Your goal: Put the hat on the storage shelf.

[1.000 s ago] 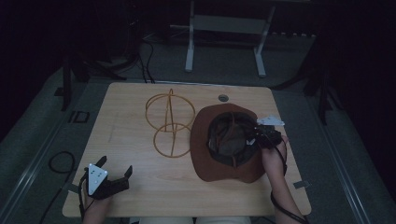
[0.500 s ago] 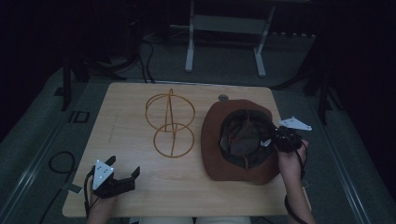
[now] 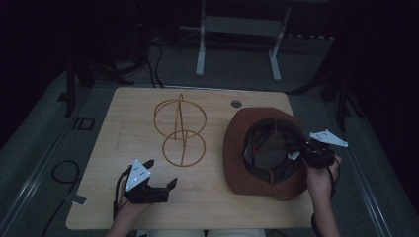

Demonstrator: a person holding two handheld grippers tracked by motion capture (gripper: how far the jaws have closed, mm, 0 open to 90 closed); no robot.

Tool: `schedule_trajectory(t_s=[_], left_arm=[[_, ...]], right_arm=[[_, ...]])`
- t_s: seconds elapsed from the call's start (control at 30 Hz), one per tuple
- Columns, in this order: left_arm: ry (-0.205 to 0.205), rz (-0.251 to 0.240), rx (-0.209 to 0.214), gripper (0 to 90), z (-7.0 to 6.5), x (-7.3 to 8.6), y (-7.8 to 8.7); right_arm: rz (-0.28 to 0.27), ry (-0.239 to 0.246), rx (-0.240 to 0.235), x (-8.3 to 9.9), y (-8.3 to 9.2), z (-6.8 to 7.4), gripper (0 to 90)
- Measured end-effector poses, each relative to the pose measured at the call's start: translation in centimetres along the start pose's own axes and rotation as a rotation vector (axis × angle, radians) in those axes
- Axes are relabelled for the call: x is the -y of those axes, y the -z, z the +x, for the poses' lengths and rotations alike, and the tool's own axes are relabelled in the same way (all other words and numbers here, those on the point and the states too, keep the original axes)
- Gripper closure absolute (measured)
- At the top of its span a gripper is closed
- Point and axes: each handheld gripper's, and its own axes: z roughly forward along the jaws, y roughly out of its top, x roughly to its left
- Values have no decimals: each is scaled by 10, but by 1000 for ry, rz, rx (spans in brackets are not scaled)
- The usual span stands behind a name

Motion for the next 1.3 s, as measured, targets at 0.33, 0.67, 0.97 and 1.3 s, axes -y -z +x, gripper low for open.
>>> schedule_trajectory(t_s=[0.33, 0.67, 0.97, 1.3], left_arm=[[-48, -8, 84, 20, -31, -36, -33], [-99, -18, 107, 20, -56, -62, -62], [-138, -18, 140, 20, -81, -92, -96], [-150, -29, 121, 20, -102, -124, -138]], right_arm=[[-15, -16, 3, 5, 11, -5, 858], [-7, -6, -3, 12, 15, -3, 858], [-23, -10, -9, 9, 20, -1, 858], [-38, -10, -13, 5, 22, 2, 858]])
